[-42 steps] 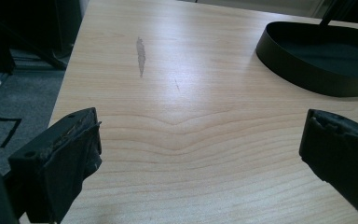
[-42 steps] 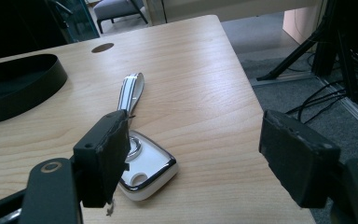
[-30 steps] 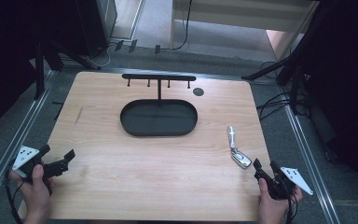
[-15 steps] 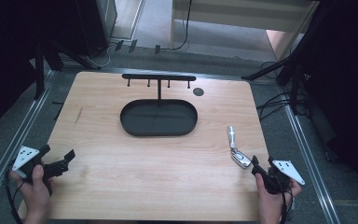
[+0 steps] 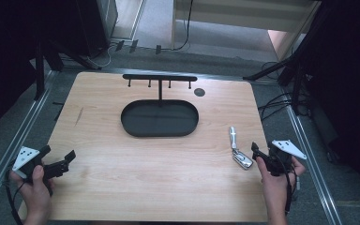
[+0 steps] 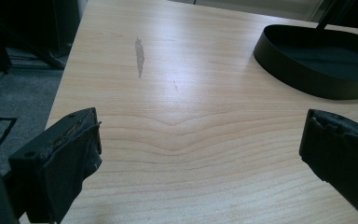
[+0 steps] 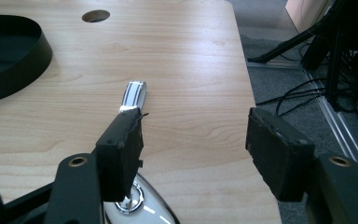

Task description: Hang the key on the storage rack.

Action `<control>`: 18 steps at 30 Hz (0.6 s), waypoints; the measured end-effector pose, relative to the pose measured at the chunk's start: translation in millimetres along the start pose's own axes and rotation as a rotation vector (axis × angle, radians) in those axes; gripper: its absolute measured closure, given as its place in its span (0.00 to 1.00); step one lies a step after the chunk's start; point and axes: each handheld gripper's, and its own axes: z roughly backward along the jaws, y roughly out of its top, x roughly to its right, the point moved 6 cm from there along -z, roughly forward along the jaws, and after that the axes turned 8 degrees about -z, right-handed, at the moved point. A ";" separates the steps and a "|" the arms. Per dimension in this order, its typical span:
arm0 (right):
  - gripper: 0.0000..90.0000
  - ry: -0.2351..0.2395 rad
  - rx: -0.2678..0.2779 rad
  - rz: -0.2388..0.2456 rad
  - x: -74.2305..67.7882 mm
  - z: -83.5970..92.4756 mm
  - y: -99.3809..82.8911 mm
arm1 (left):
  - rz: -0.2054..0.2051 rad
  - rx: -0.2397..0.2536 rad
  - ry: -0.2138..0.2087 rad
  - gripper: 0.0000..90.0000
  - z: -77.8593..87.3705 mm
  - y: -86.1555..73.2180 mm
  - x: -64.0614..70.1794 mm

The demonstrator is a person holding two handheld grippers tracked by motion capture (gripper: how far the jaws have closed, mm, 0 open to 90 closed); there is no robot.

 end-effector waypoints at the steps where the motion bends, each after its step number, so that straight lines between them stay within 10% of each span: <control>1: 0.41 -0.005 -0.009 0.005 -1.1 -1.6 2.5 | -0.001 -0.001 0.000 0.00 0.0 0.0 0.0; 18: 0.39 -0.058 -0.342 0.120 -24.8 -51.8 24.8 | 0.006 0.002 -0.002 0.00 -0.3 0.2 -0.6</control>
